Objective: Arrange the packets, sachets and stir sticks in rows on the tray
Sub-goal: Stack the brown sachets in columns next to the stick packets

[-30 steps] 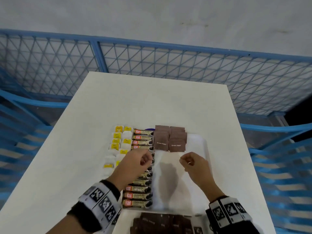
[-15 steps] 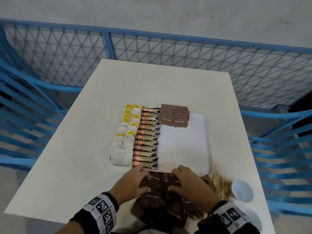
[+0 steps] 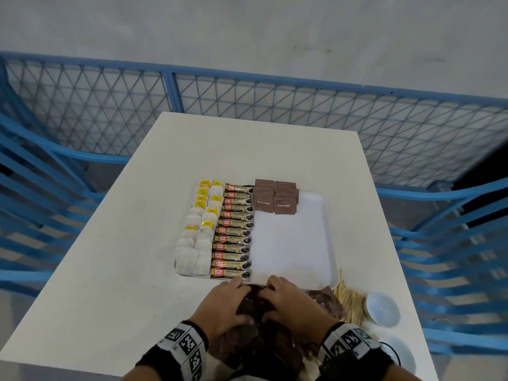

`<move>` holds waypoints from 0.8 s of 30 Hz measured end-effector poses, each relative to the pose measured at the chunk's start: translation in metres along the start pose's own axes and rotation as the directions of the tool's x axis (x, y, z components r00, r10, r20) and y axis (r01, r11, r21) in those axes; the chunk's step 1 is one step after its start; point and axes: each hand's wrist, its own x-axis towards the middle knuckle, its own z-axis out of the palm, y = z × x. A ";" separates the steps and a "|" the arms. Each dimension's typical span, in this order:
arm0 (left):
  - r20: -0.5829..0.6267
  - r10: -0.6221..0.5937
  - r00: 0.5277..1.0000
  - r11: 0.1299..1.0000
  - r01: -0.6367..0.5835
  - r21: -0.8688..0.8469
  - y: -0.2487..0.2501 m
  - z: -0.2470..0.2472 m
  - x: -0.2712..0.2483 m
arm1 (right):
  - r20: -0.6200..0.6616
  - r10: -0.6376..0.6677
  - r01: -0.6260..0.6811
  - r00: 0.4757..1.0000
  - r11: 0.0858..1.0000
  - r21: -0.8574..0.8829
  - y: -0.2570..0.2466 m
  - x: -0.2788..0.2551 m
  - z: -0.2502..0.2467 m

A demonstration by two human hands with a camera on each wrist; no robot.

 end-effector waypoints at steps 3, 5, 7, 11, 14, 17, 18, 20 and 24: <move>0.012 0.000 1.000 0.999 -0.001 0.039 0.002 -0.003 -0.002 | -0.029 -0.002 0.004 1.000 0.997 0.082 0.000 0.003 0.001; 0.015 0.009 1.000 0.997 -0.010 0.071 0.003 -0.006 -0.003 | -0.035 0.023 -0.016 0.999 0.984 0.179 0.001 0.003 -0.003; -0.029 0.020 0.999 0.997 -0.018 0.070 0.002 -0.008 -0.005 | -0.072 0.065 -0.039 0.995 0.947 0.319 0.003 -0.001 -0.011; -0.222 -0.028 0.975 0.987 -0.007 -0.158 -0.012 -0.016 -0.014 | -0.160 0.233 -0.098 0.959 0.804 0.587 0.015 -0.020 -0.038; -0.297 -0.143 0.944 0.895 -0.005 -0.446 -0.025 -0.020 -0.022 | -0.178 0.315 -0.140 0.932 0.767 0.626 0.032 -0.038 -0.057; -0.181 -0.273 0.945 0.603 0.021 -0.798 -0.029 -0.029 -0.027 | -0.074 0.287 -0.212 0.955 0.837 0.504 0.040 -0.054 -0.057; -0.116 -0.291 0.950 0.462 0.034 -0.886 -0.028 -0.032 -0.029 | -0.032 0.266 -0.223 0.963 0.863 0.453 0.039 -0.058 -0.052; -0.009 -0.295 0.956 0.250 0.068 -0.966 -0.026 -0.040 -0.032 | 0.024 0.225 -0.219 0.974 0.910 0.353 0.033 -0.062 -0.040; 0.112 -0.301 0.947 0.040 0.130 -0.991 -0.027 -0.049 -0.029 | 0.127 0.184 -0.206 0.975 0.960 0.188 0.024 -0.064 -0.016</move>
